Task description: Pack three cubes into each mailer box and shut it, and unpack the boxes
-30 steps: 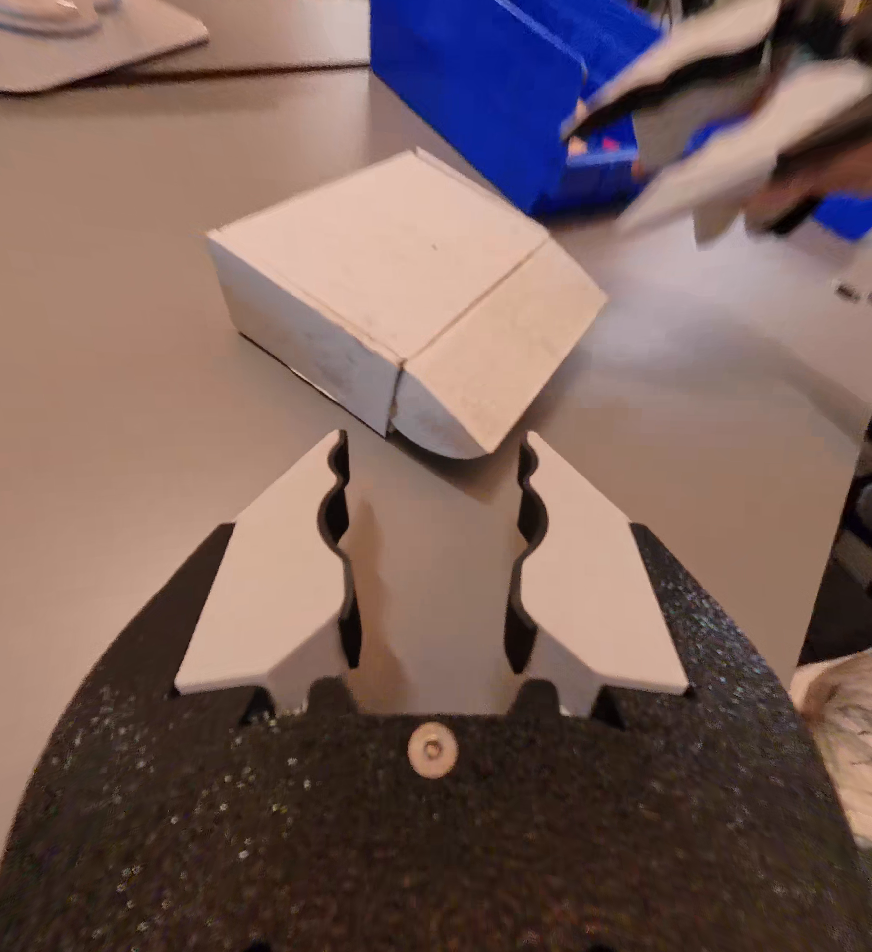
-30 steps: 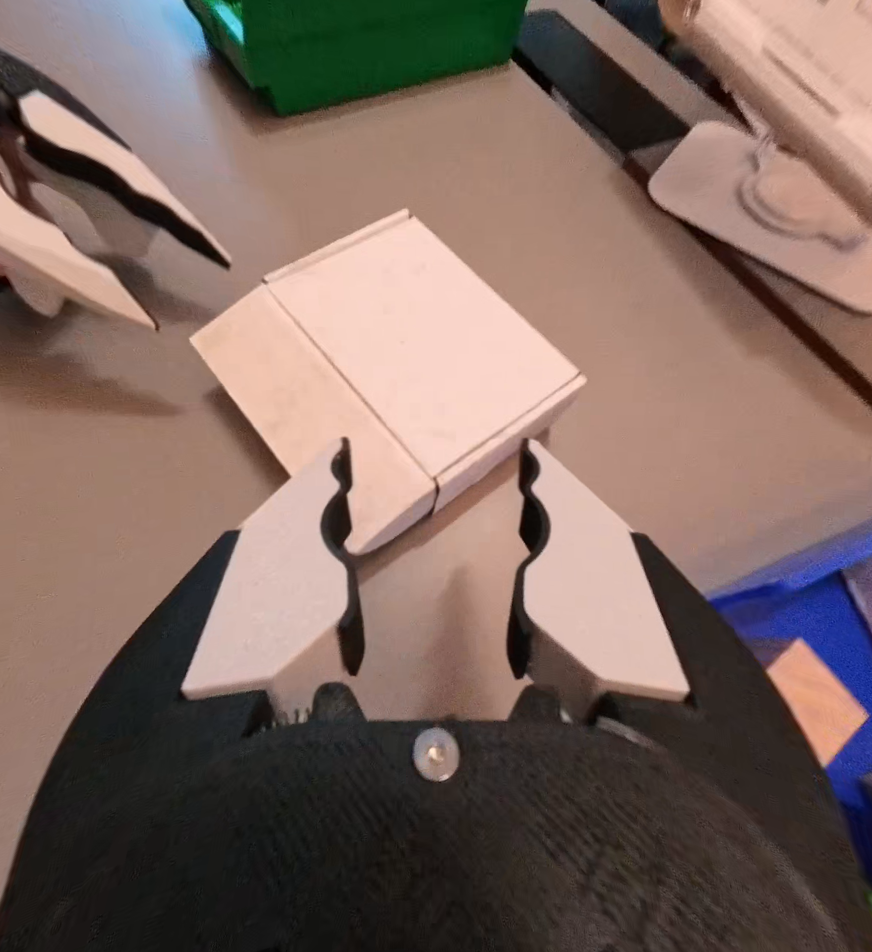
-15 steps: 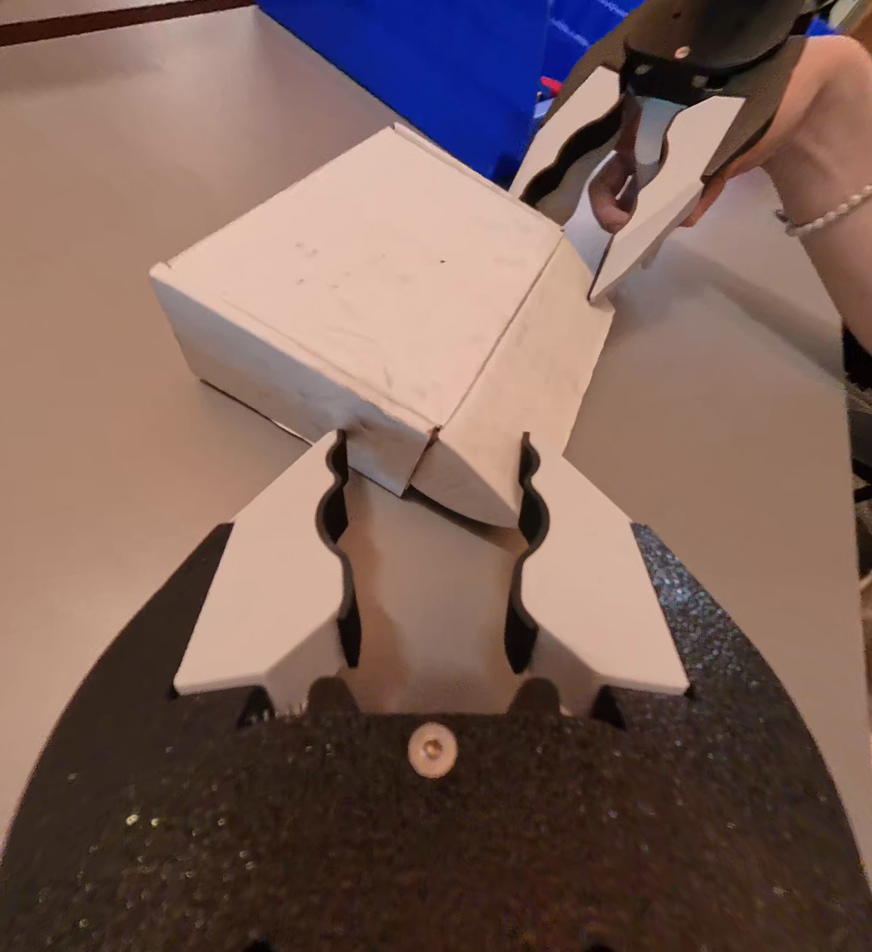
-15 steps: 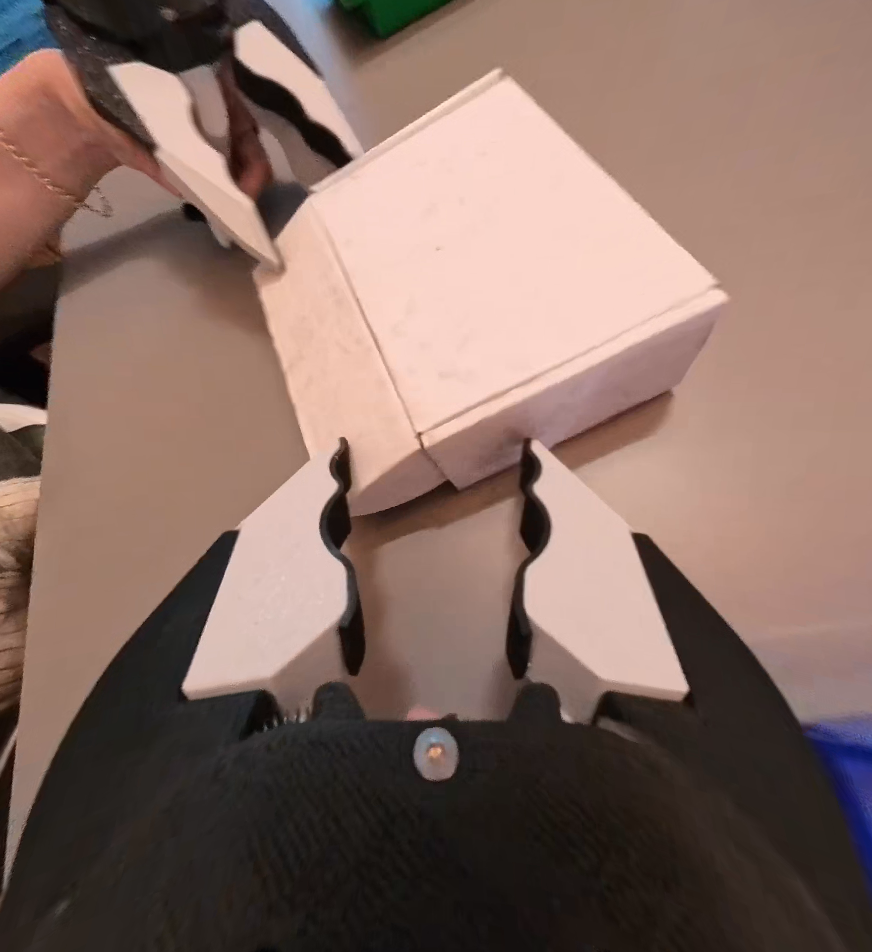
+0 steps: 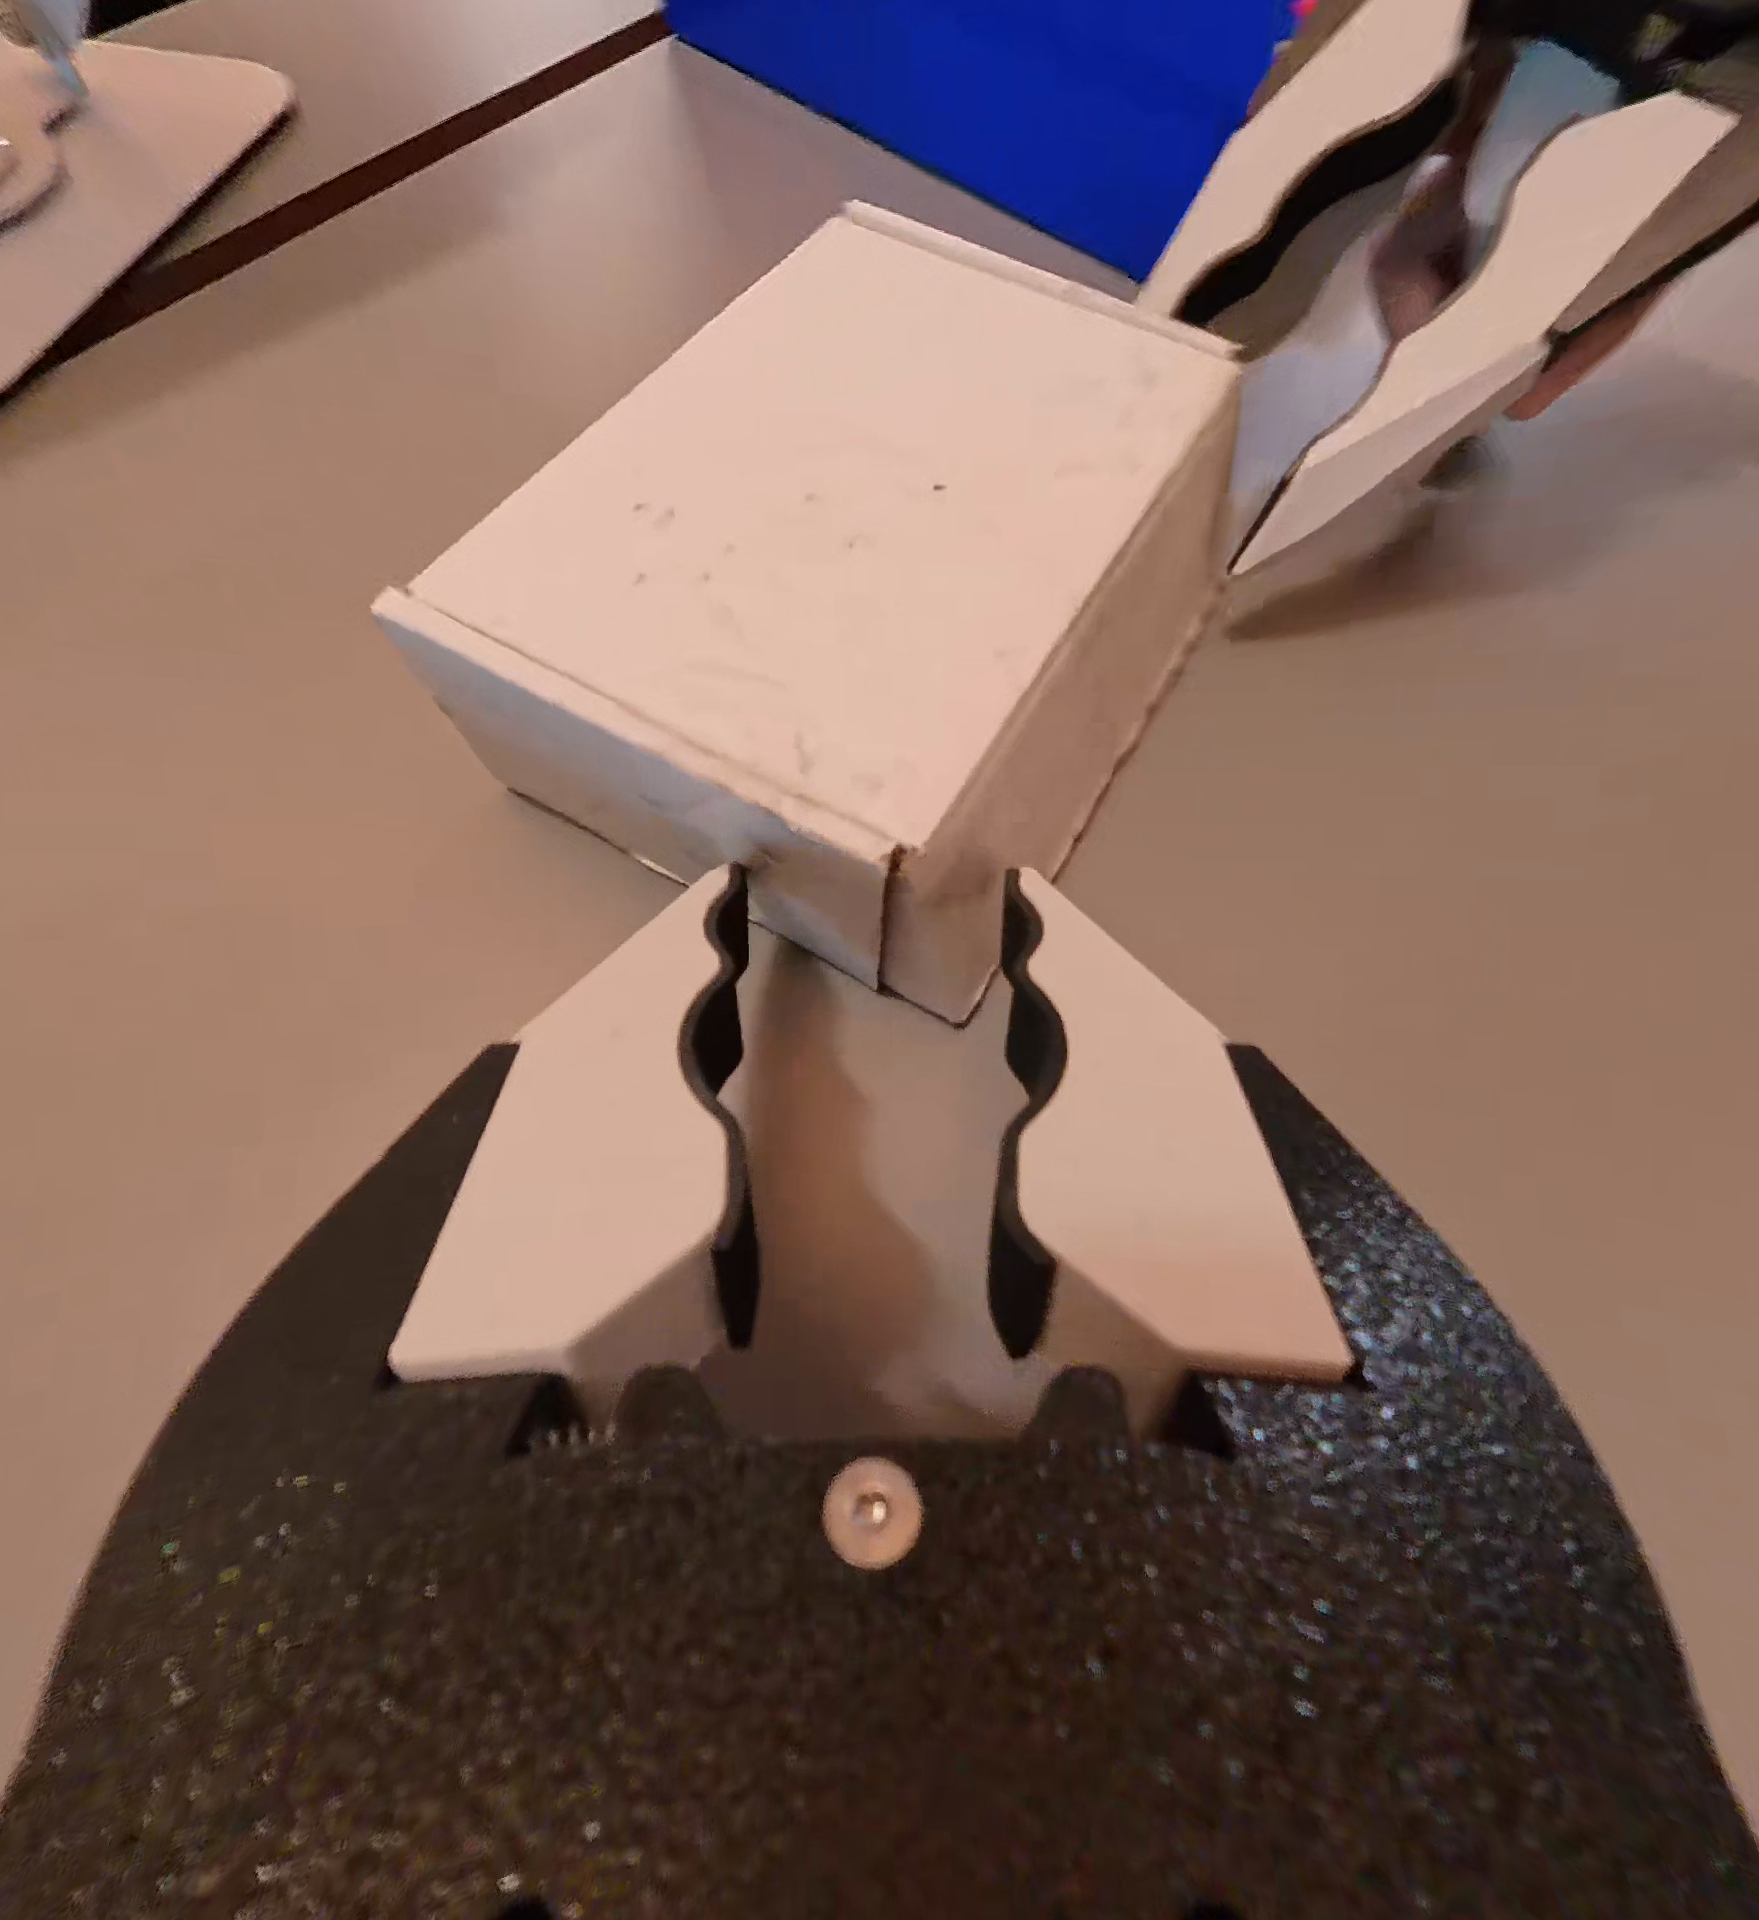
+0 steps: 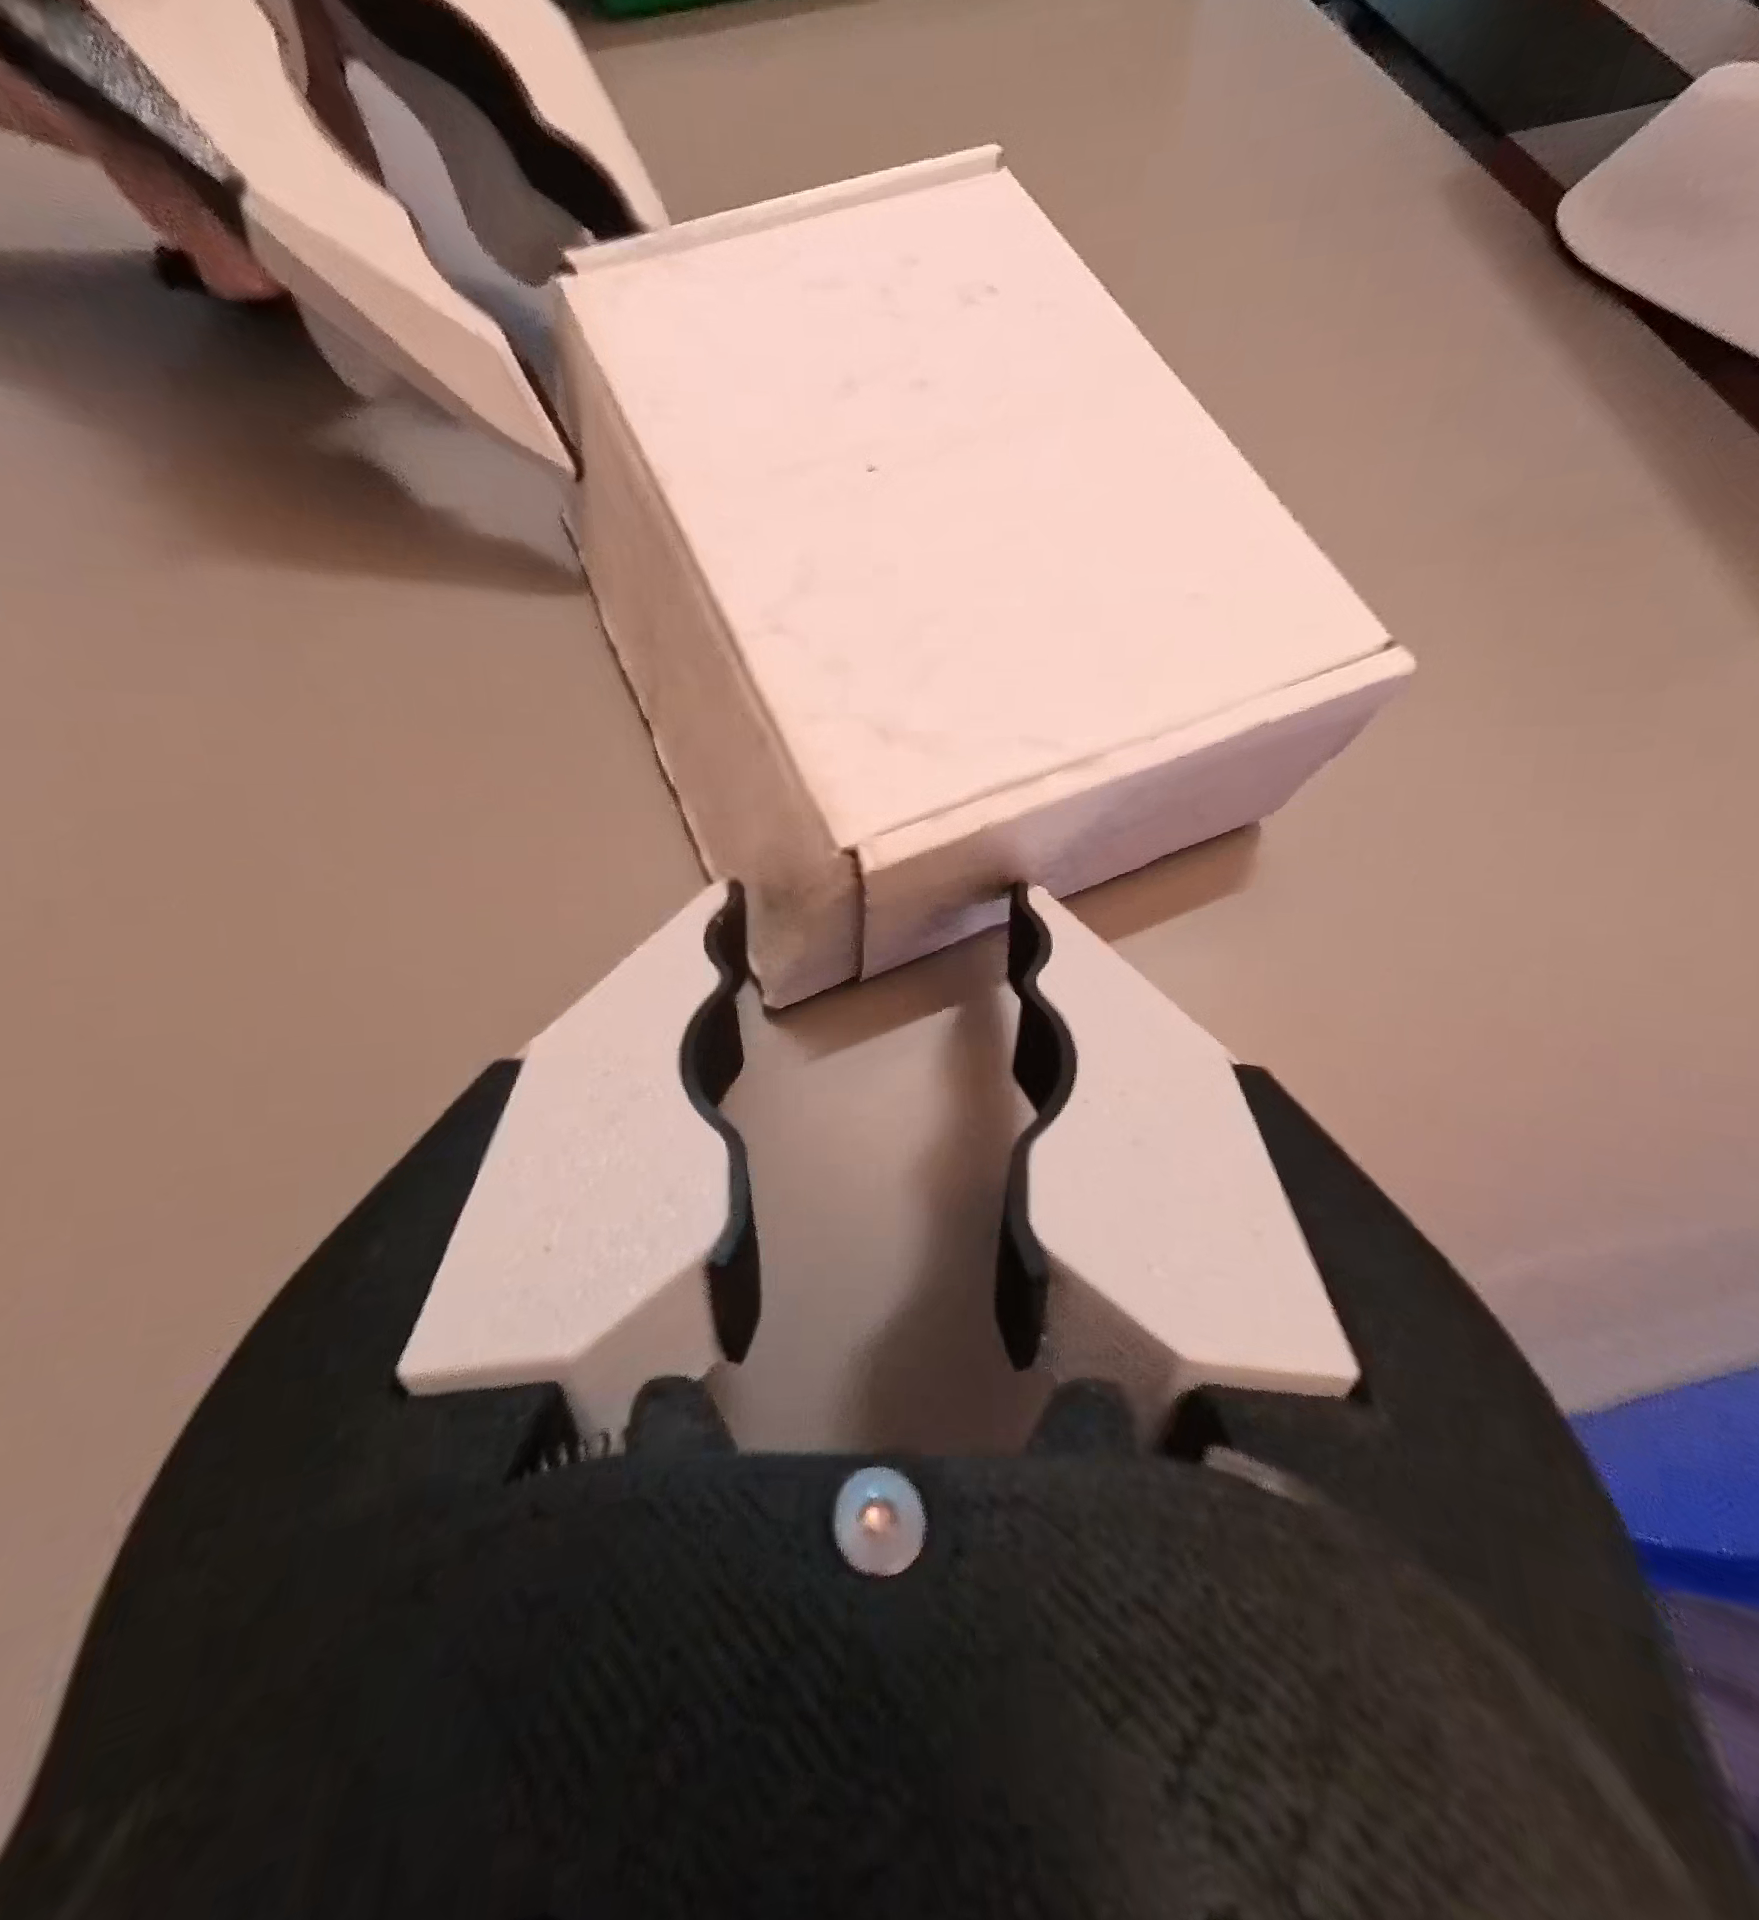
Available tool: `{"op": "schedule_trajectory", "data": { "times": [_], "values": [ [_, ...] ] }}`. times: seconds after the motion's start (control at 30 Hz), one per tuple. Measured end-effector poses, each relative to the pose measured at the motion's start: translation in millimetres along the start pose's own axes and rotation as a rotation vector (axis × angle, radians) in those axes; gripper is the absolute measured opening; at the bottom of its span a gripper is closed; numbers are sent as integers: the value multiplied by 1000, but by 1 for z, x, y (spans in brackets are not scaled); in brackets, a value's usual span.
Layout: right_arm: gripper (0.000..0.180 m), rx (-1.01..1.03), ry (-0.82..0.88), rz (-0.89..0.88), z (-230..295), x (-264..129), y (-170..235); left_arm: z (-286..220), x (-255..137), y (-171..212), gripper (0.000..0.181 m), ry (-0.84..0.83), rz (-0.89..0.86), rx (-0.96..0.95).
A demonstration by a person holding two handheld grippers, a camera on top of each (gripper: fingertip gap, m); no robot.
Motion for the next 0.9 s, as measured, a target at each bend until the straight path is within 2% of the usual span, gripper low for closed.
{"op": "schedule_trajectory", "data": {
  "times": [0.1, 0.17, 0.27, 0.3, 0.53, 0.63, 0.73, 0.8, 0.87, 0.9],
  "values": [
    [70, -59, -10, 10, 5, -3, 2, 5, -7, 5, 66, 71, 27, 35],
    [62, -51, -2, -5, 2, -3, 2, 13, -5, 8, 78, 38, 72, 83],
    [60, -49, 11, 37, -5, 2, 4, 13, 4, 4, 74, 127, 92, 100],
    [58, -59, 3, 55, -6, 4, 5, 13, 7, 1, 65, 142, 93, 108],
    [38, -173, 56, 156, -11, 13, 2, 20, 19, -4, 46, 48, 108, 251],
    [37, -211, 70, 197, -11, 14, -1, 20, 19, -4, 42, 32, 100, 267],
    [39, -123, 120, 172, -14, 18, -3, 22, 21, -3, 45, -34, 103, 242],
    [48, -135, 154, 194, -12, 17, -6, 20, 21, -3, 49, -56, 104, 268],
    [79, -200, 243, 275, -6, 2, -17, 17, 17, -1, 76, -80, 92, 258],
    [94, -232, 294, 296, -6, -9, -27, 17, 13, 0, 83, -97, 84, 231]
  ]
}}
Point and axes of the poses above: each gripper's, where its closed fingertips meet, x out along the fingers, y out of its underside, z = x × y across the jaws, the point moved 8 cm from there along -x, back along the fingers, and after that the axes turned 4 degrees about -x, right-handed, at the moved point
